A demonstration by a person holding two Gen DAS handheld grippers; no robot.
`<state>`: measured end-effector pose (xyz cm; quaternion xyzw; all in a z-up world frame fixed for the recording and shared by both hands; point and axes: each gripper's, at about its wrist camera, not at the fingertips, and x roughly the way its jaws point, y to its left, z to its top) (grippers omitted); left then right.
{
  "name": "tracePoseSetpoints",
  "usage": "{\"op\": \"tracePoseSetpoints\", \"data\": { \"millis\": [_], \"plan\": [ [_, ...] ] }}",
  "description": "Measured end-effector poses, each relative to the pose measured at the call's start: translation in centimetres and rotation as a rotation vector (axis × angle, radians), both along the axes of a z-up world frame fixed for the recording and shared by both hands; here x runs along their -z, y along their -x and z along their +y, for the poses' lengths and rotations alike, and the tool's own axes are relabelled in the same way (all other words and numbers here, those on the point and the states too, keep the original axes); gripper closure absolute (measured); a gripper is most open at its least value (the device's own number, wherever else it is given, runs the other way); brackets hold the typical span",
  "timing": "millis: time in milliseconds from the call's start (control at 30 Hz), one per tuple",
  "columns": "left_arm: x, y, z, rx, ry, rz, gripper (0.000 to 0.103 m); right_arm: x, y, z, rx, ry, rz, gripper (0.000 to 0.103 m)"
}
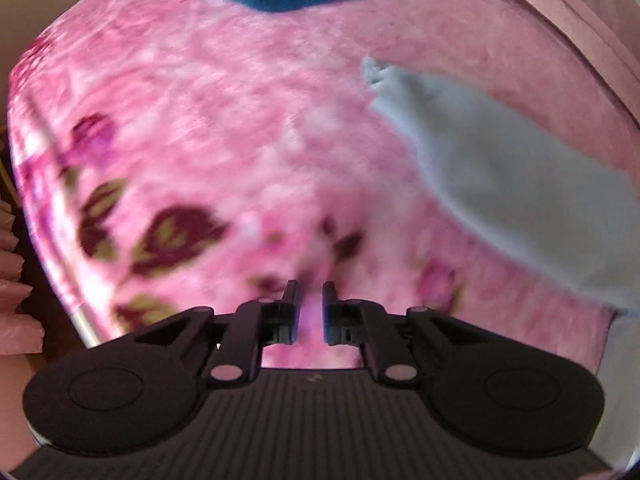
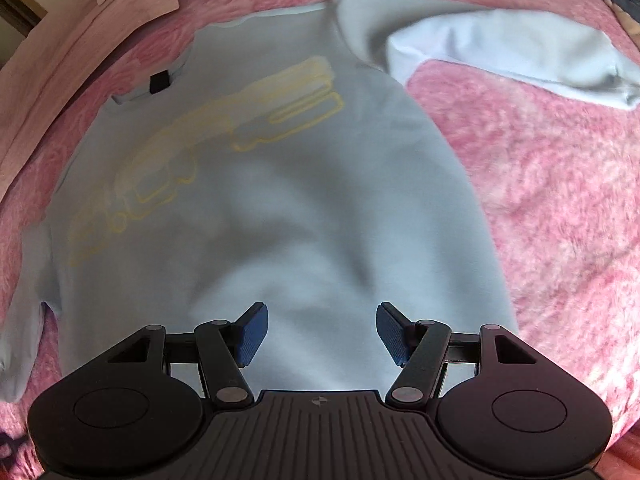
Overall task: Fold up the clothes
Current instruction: 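Release the sweatshirt from the left gripper, leaving it spread flat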
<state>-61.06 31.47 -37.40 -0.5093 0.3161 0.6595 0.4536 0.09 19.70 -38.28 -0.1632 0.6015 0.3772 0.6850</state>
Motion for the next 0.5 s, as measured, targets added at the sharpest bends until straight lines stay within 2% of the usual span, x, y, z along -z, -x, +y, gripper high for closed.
{"op": "tracePoseSetpoints", "data": {
  "millis": [67, 133, 167, 200, 267, 300, 433, 467, 500],
  "plan": [
    [-1.7, 0.3, 0.5, 0.047, -0.064, 0.011, 0.096, -0.2, 0.1, 0.6, -0.009, 0.002, -0.011, 0.039],
    [-4.2, -0.2, 2.7, 0.168, -0.187, 0.050, 0.094, -0.5, 0.2, 1.2, -0.016, 0.004, -0.025, 0.039],
    [-5.1, -0.8, 4.3, 0.243, -0.228, 0.063, 0.085, -0.6, 0.2, 1.4, -0.019, 0.005, -0.031, 0.039],
    [-6.0, -1.5, 5.9, 0.319, -0.265, 0.076, 0.068, -0.7, 0.2, 1.6, -0.016, 0.008, -0.036, 0.039],
    [-6.0, -3.0, 9.6, 0.477, -0.273, 0.074, 0.045, -0.7, 0.3, 1.8, -0.008, 0.014, -0.041, 0.039],
    [-5.6, -3.7, 11.2, 0.547, -0.266, 0.071, 0.044, -0.7, 0.3, 1.8, -0.002, 0.015, -0.042, 0.039],
    [-1.2, -5.2, 16.3, 0.761, -0.159, 0.151, 0.044, -0.9, 0.8, 1.7, 0.011, 0.012, -0.047, 0.039],
    [-0.1, -5.2, 16.9, 0.805, -0.128, 0.171, 0.054, -1.0, 0.9, 1.6, 0.014, 0.012, -0.051, 0.039],
    [0.9, -5.1, 17.1, 0.844, -0.098, 0.166, 0.084, -1.0, 0.9, 1.3, 0.021, 0.017, -0.056, 0.039]
  ]
}}
